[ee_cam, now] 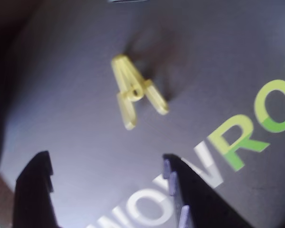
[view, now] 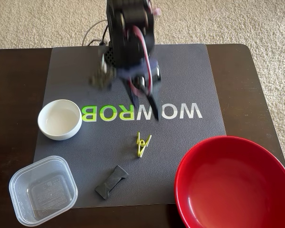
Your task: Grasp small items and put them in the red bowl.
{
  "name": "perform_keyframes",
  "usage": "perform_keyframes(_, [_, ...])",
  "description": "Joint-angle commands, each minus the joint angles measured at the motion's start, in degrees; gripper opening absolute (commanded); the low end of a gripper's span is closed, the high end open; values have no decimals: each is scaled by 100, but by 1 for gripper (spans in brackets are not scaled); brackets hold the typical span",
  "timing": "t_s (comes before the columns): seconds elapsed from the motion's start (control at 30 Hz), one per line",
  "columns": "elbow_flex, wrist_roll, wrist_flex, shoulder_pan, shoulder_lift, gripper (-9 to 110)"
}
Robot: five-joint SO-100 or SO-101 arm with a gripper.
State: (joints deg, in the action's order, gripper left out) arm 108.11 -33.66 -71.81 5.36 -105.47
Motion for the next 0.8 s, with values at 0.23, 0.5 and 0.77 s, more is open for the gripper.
perform_keyframes(0.23, [-2294,-1652,-202,-598,3340,30])
perform_keyframes(0.5, [-2452,-1854,-176,-290,3595,27])
perform_keyframes(0.77, [-2619,-1758,-220,-299,3920,4])
